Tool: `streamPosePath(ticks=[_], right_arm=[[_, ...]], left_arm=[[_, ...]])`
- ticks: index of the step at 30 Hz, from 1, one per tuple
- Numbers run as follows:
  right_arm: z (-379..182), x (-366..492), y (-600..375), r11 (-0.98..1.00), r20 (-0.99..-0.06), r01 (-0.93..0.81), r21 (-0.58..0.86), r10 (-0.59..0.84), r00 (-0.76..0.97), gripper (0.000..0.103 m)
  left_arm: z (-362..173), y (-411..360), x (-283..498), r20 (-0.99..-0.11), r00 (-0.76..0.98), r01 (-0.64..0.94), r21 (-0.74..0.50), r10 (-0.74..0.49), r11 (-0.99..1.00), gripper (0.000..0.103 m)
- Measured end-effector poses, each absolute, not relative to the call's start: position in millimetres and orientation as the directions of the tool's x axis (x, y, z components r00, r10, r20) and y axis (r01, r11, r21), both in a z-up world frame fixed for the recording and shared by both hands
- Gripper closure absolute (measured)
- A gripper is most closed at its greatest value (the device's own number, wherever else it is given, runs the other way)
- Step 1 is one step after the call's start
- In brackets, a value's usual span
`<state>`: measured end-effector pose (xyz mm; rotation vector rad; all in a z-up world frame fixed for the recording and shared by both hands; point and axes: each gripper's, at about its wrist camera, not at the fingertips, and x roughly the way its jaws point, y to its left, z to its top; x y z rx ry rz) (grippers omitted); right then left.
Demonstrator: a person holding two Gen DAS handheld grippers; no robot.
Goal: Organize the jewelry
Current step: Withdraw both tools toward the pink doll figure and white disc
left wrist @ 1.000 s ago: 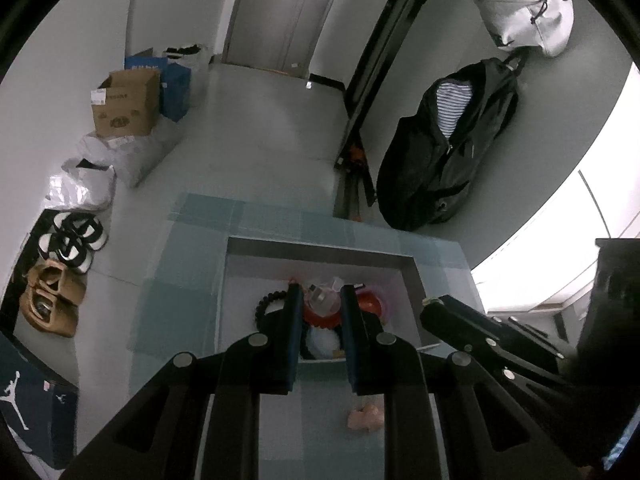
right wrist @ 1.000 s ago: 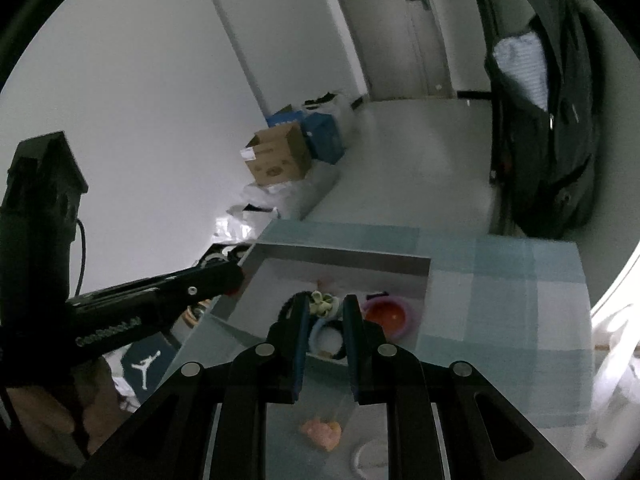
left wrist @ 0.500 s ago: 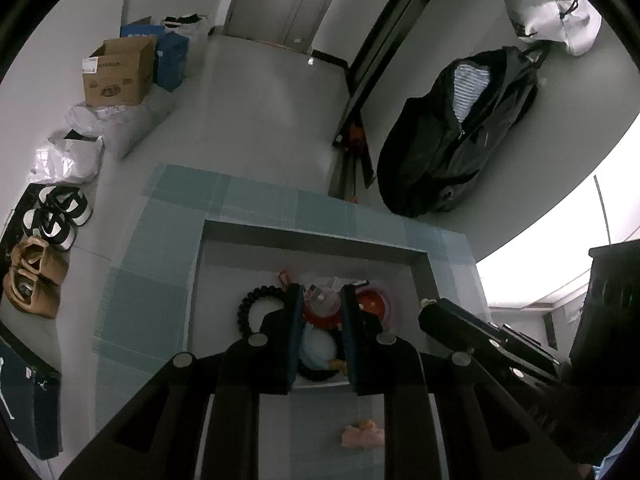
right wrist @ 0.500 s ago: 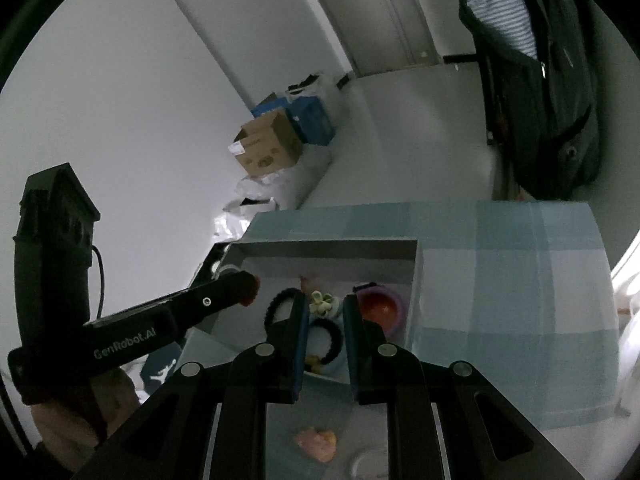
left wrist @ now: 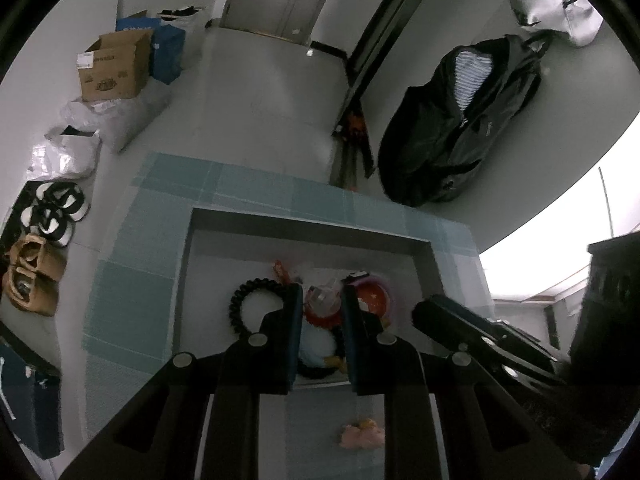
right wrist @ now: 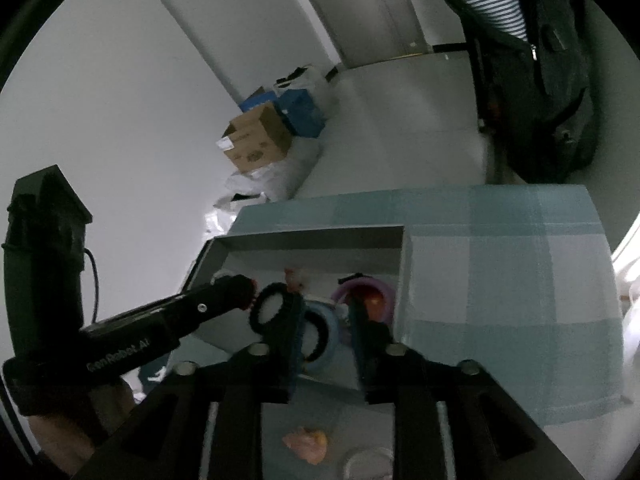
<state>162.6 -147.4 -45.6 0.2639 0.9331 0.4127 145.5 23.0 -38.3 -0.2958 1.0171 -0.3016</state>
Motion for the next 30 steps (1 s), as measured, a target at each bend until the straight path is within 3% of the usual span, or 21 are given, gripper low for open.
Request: streamPosePath(ticks=[4,8,13,21,25,30], right_arm=[[-39.5,155.6,-150.6,0.890,-0.701,-0.241,0.386,0.453,0.551,0.059],[-31.0,145.6,-152.5,0.892,-0.670,-0.268,0.364,0.451,0.590,0.051],[-28.0,133.2,-153.3,0.899,-0.664,-0.280,0.336,0.438,0.606,0.049],[-16.8,113.2,-164.6,0.901,-0.630,-0.298,0.314,0.433,0.644,0.033],[-13.4,104.3,-169.7,0.899,-0.627,-0.301,0.317,0.437,0.645,0.029],[-9.6,86.7,-178.7,0.909,-0.617,-0.282,0.308,0.417,0.668,0.018]], left_arm=[[-33.1,26.8,139.9,-0.778,0.517,0.101,-0.360,-0.358,0.928,0.052],[-34.2,29.7,135.0,-0.776,0.531,0.097,-0.342,-0.339,0.935,0.051],[-30.4,34.8,126.6,-0.768,0.536,0.092,-0.360,-0.351,0.928,0.051],[-18.6,35.9,112.0,-0.744,0.576,0.109,-0.340,-0.339,0.934,0.050],[-15.4,31.3,101.0,-0.740,0.588,0.130,-0.311,-0.326,0.942,0.040],[-16.6,25.0,84.9,-0.734,0.586,0.178,-0.295,-0.342,0.939,0.040]])
